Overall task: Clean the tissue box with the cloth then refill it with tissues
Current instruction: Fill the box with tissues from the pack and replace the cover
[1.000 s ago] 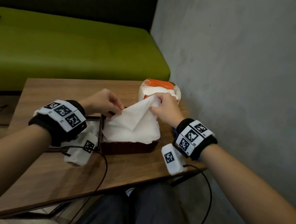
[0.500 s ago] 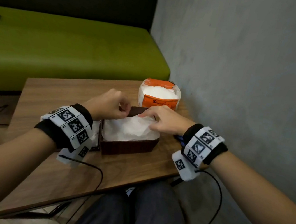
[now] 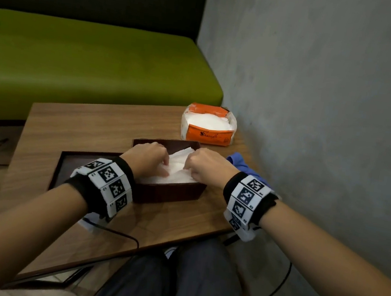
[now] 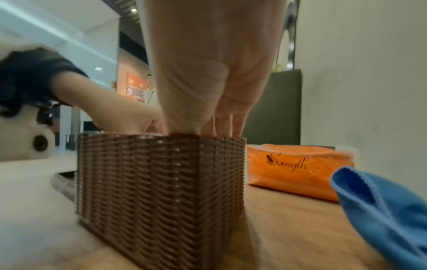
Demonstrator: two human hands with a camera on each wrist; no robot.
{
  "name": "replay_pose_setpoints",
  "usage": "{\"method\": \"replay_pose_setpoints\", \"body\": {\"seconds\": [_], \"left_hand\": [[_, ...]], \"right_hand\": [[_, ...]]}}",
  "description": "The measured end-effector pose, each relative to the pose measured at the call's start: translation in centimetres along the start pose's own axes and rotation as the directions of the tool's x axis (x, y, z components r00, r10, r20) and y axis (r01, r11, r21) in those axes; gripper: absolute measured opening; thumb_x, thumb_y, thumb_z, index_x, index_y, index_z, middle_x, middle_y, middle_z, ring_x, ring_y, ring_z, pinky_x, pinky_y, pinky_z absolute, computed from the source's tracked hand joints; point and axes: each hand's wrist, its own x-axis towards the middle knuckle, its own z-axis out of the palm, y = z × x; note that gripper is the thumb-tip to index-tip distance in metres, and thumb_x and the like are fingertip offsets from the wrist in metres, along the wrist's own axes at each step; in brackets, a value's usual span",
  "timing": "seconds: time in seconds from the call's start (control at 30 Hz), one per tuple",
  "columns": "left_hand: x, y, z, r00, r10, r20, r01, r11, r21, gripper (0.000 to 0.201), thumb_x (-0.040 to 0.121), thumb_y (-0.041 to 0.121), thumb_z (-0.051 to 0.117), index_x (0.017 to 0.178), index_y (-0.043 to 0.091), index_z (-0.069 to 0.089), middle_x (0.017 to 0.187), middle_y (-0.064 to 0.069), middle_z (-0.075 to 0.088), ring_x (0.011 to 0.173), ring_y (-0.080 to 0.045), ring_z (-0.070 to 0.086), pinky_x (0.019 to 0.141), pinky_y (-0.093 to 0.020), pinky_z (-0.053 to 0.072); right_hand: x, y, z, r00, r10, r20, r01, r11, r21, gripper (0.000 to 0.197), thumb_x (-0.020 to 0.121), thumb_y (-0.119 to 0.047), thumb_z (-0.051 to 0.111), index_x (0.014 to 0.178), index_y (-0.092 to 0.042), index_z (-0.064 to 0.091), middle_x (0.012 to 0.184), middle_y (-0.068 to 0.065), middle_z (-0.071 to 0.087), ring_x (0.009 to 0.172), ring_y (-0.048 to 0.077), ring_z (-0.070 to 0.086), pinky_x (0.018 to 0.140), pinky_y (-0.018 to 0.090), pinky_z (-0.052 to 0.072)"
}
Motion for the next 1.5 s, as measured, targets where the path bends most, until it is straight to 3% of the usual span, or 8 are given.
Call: {"method": "replay_pose_setpoints", "body": {"seconds": [0.17, 0.5, 0.73, 0.87, 1.03, 1.13, 1.37, 1.5], "left_hand": [[-0.5, -0.3, -2.0, 0.980, 0.138, -0.142, -0.141, 0.990, -0.006, 0.031, 0.075, 0.038, 0.070, 0.099, 0.019, 0.066, 0.109, 0.000, 0.057, 0.096, -0.015, 0.049, 0.073, -0.025, 0.037], [-0.5, 0.4, 0.5, 0.988, -0.037, 0.153, 0.021, 0.994, 0.103, 0.034, 0.086, 0.018, 0.055, 0.120, 0.013, 0.048, 0.122, -0.012, 0.045, 0.110, -0.029, 0.049, 0.090, -0.034, 0.043], [0.4, 1.0, -0.2, 0.956, -0.105, 0.275, 0.060, 0.985, 0.164, 0.039, 0.084, 0.022, 0.060, 0.121, 0.018, 0.049, 0.128, -0.009, 0.041, 0.117, -0.027, 0.044, 0.097, -0.039, 0.044], [1.2, 1.2, -4.0, 0.919, -0.117, 0.376, 0.107, 0.993, 0.049, 0.049, 0.077, 0.030, 0.070, 0.120, 0.016, 0.053, 0.122, -0.003, 0.051, 0.099, -0.019, 0.048, 0.076, -0.020, 0.050], [5.5, 1.8, -9.5, 0.995, -0.095, -0.017, 0.094, 0.993, -0.070, 0.033, 0.085, 0.024, 0.062, 0.113, 0.007, 0.063, 0.116, -0.013, 0.063, 0.106, -0.030, 0.058, 0.089, -0.036, 0.047], [10.0, 2.6, -9.2, 0.992, -0.123, -0.028, 0.120, 0.989, -0.088, 0.043, 0.088, 0.021, 0.058, 0.127, 0.004, 0.051, 0.131, -0.017, 0.054, 0.119, -0.032, 0.052, 0.094, -0.036, 0.044], [16.9, 0.6, -5.9, 0.951, -0.284, 0.123, 0.289, 0.957, -0.025, 0.109, 0.071, 0.050, 0.071, 0.146, 0.005, 0.007, 0.154, -0.017, 0.017, 0.140, -0.034, 0.024, 0.111, -0.046, 0.030], [17.6, 1.1, -5.8, 0.935, -0.253, 0.249, 0.280, 0.957, -0.079, 0.096, 0.078, 0.040, 0.068, 0.146, 0.007, 0.009, 0.153, -0.012, 0.024, 0.137, -0.031, 0.032, 0.101, -0.039, 0.040]], "right_hand": [[-0.1, -0.2, -0.9, 0.953, 0.125, -0.275, -0.053, 0.965, 0.256, 0.031, 0.085, 0.002, 0.055, 0.111, -0.010, 0.065, 0.122, 0.009, 0.061, 0.112, 0.027, 0.056, 0.094, 0.042, 0.048], [1.8, -2.7, -0.5, 0.925, 0.180, 0.336, -0.230, 0.966, 0.116, 0.041, 0.089, -0.022, 0.056, 0.125, -0.006, 0.046, 0.129, 0.019, 0.048, 0.117, 0.032, 0.049, 0.098, 0.045, 0.044], [1.2, -2.6, -0.8, 0.965, 0.200, 0.169, -0.241, 0.930, 0.277, 0.040, 0.084, -0.023, 0.064, 0.121, -0.013, 0.055, 0.125, 0.014, 0.051, 0.113, 0.029, 0.051, 0.095, 0.040, 0.045], [0.5, -0.4, -3.3, 0.965, 0.261, -0.004, -0.228, 0.850, 0.475, 0.022, 0.086, -0.013, 0.058, 0.106, -0.009, 0.067, 0.112, 0.013, 0.065, 0.104, 0.024, 0.059, 0.090, 0.034, 0.049], [1.9, 8.3, -5.7, 0.686, 0.705, -0.180, -0.489, 0.629, 0.604, 0.020, 0.083, -0.003, 0.054, 0.092, -0.001, 0.071, 0.100, 0.025, 0.069, 0.104, 0.037, 0.059, 0.090, 0.037, 0.047], [4.3, 11.4, -3.9, 0.607, 0.786, -0.120, -0.611, 0.557, 0.563, 0.024, 0.089, -0.002, 0.047, 0.104, 0.002, 0.064, 0.113, 0.026, 0.064, 0.110, 0.039, 0.056, 0.091, 0.040, 0.047], [8.7, 14.0, -0.4, 0.697, 0.717, 0.009, -0.663, 0.640, 0.390, 0.031, 0.090, -0.025, 0.056, 0.103, 0.004, 0.060, 0.114, 0.022, 0.064, 0.106, 0.036, 0.059, 0.086, 0.039, 0.049], [9.6, 14.6, 0.1, 0.725, 0.679, 0.111, -0.677, 0.674, 0.296, 0.038, 0.090, -0.040, 0.054, 0.106, -0.006, 0.060, 0.115, 0.016, 0.065, 0.109, 0.033, 0.058, 0.098, 0.041, 0.044]]}}
